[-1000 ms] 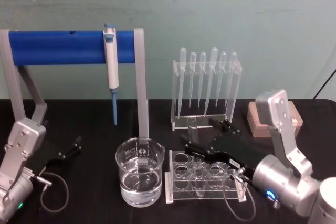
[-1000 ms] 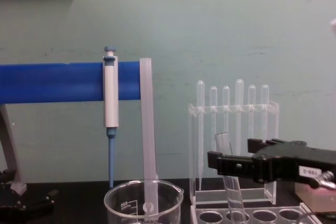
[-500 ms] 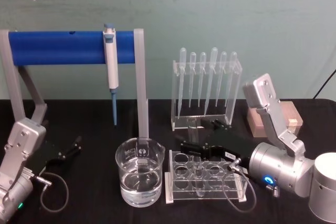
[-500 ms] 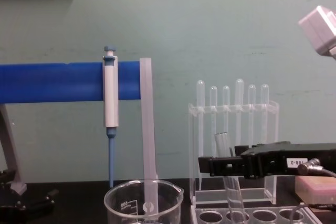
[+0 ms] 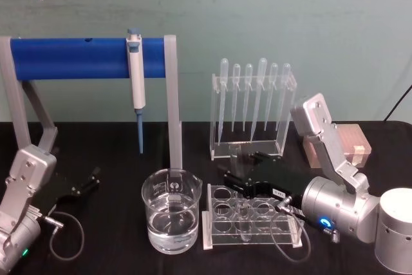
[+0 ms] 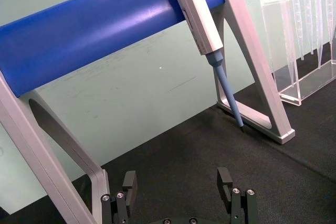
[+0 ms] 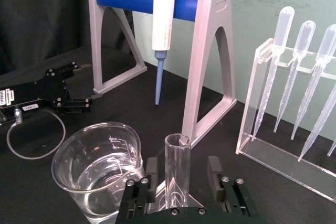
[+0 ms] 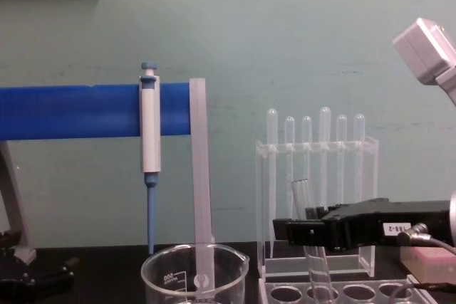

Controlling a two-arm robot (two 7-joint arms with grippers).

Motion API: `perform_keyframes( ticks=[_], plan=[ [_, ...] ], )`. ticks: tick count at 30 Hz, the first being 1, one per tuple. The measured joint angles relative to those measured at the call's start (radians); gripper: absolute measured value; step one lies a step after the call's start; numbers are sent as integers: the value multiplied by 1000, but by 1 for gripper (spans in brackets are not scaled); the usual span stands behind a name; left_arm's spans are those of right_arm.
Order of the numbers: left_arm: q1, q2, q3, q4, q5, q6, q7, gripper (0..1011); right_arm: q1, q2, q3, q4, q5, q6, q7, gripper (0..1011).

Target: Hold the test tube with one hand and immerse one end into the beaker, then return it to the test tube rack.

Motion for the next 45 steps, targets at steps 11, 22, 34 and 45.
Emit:
perform_keyframes(
  ticks=[11, 22, 34, 45],
  plan=[
    [0, 0, 0, 0, 0, 0, 0, 1000, -15, -5, 12, -27, -9, -8, 2, 287],
    [0, 0, 0, 0, 0, 0, 0, 1000, -30, -1, 34, -66, -9, -24, 1, 225],
    [0, 0, 0, 0, 0, 0, 0, 1000, -68, 10, 101, -167, 8, -91, -21, 225],
    [0, 0, 0, 0, 0, 0, 0, 1000, -81, 19, 117, -208, 17, -108, -22, 225]
  ],
)
